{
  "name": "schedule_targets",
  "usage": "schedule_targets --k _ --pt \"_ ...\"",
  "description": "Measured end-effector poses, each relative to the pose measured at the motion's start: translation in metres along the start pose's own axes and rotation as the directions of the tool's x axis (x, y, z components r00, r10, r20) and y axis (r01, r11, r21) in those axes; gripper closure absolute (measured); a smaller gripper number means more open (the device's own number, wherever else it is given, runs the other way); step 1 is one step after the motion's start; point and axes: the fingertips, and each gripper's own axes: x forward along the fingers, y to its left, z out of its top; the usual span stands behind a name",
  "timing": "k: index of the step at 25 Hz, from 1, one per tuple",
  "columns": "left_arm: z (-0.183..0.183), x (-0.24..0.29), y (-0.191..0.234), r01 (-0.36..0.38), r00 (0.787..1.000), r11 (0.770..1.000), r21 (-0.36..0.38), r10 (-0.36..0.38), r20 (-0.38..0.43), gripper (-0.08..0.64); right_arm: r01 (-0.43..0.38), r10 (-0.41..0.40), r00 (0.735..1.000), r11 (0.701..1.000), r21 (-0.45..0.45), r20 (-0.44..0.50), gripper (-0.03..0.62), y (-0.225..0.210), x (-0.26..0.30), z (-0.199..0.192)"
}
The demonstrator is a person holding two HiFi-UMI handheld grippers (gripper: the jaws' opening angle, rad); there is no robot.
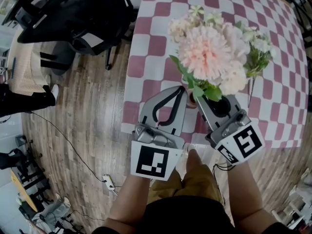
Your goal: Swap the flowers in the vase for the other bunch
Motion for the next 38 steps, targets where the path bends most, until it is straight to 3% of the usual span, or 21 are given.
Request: schedule_targets --k 18,26,38 --pt "-0.013 -0.002 -0.005 0.002 1.000 0.999 -0.037 -0.002 -0.017 0.551 0.014 -0.014 1.000 1.000 0.008 -0.022 0.548 0.001 -0.001 -0.021" --pt "-0.017 -0.003 -0.003 0.001 1.000 0.999 -0.043 -0.002 -0.027 0.551 0.010 -0.011 0.999 1.000 0.017 0.033 0.548 0.002 0.001 -0.022" --pt "-0.019 -0.009 -0.004 0.007 1.000 0.999 -0.051 -0.008 -0.030 0.551 0.006 -0.006 0.999 1.000 -0.017 0.040 0.548 0.008 0.001 -0.022"
